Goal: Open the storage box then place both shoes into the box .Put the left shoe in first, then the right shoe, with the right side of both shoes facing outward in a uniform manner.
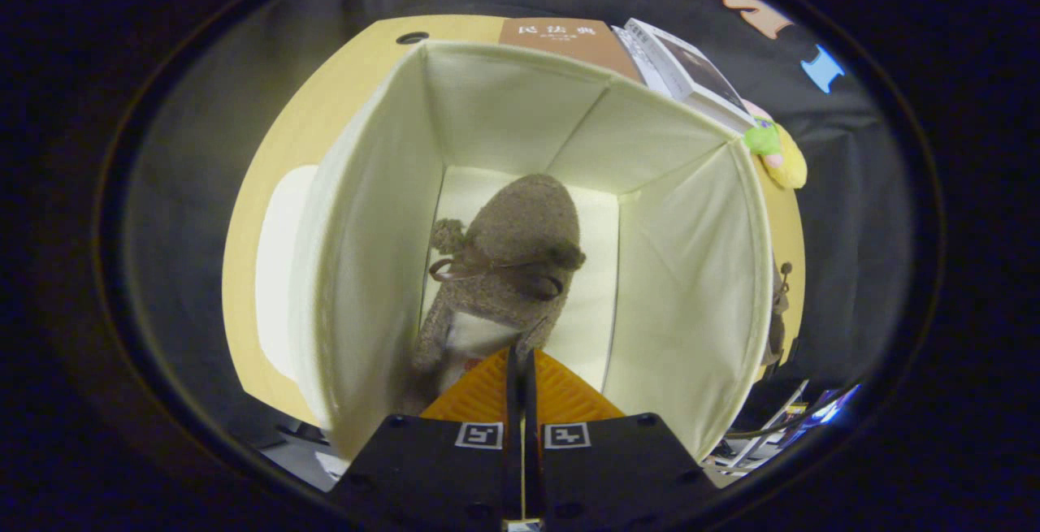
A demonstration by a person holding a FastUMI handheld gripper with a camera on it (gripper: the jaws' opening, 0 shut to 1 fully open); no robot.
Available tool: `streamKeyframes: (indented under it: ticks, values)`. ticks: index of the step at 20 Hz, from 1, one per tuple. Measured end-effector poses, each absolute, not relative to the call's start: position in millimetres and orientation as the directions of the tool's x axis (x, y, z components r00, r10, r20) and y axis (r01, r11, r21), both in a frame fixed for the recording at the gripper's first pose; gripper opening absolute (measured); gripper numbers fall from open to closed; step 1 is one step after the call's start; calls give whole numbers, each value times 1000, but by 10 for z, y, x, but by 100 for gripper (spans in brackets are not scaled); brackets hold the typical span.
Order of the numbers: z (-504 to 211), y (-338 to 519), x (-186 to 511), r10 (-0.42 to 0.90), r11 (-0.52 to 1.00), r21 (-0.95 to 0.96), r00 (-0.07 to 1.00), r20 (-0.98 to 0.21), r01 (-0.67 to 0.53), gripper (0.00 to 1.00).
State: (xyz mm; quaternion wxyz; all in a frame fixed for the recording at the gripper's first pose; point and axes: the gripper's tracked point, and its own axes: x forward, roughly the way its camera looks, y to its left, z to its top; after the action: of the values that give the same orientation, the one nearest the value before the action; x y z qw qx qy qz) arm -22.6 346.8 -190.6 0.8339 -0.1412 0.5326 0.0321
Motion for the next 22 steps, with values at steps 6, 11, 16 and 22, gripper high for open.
streamKeyframes:
  ticks: [6,11,16,22]
  values:
    - [-1937,3371,-310,5,976,-93,441,-897,-199,40]
    - [-1642,3178,-424,101,975,-6,460,-882,-224,92]
    - [-1274,2708,-488,103,981,1,517,-850,-195,100]
    - [-882,2124,-507,66,988,-30,594,-802,-150,98]
